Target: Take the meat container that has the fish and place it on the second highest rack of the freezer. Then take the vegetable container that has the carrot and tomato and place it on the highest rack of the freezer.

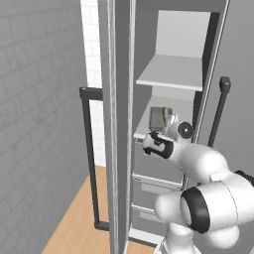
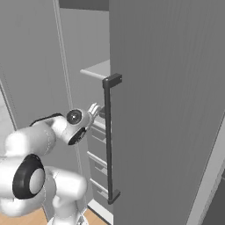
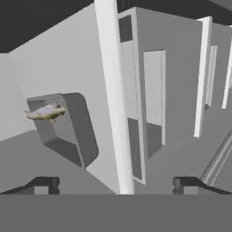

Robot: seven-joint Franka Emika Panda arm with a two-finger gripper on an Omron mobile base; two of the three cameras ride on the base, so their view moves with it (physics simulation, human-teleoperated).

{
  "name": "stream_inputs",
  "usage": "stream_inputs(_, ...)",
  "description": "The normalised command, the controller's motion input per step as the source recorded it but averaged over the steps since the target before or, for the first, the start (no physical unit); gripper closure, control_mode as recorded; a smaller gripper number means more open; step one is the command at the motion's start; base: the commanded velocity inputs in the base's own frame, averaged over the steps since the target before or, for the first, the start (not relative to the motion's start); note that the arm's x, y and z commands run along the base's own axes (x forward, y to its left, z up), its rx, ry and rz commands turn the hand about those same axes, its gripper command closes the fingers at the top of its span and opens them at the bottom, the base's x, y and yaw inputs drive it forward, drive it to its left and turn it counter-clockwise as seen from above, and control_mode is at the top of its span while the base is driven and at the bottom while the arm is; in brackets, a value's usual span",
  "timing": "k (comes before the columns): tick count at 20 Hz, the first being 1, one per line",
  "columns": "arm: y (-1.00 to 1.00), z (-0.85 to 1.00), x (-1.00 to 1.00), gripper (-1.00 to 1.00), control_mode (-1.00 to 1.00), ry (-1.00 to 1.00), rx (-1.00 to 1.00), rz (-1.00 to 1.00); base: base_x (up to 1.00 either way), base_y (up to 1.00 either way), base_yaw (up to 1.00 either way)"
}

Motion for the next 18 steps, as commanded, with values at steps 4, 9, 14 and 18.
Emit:
stream_inputs(4, 0.0, 0.98, -0.96, -1.0, -1.0, -0.1, -0.08, 0.0, 0.0, 0.0, 0.0)
stream_inputs(9, 0.0, 0.92, -1.0, -1.0, -1.0, -0.07, -0.06, 0.0, 0.0, 0.0, 0.0)
stream_inputs(14, 0.0, 0.59, -1.0, -1.0, -1.0, 0.0, 0.0, 0.0, 0.0, 0.0, 0.0)
stream_inputs(18, 0.0, 0.25, -1.0, -1.0, -1.0, 0.01, -0.02, 0.0, 0.0, 0.0, 0.0)
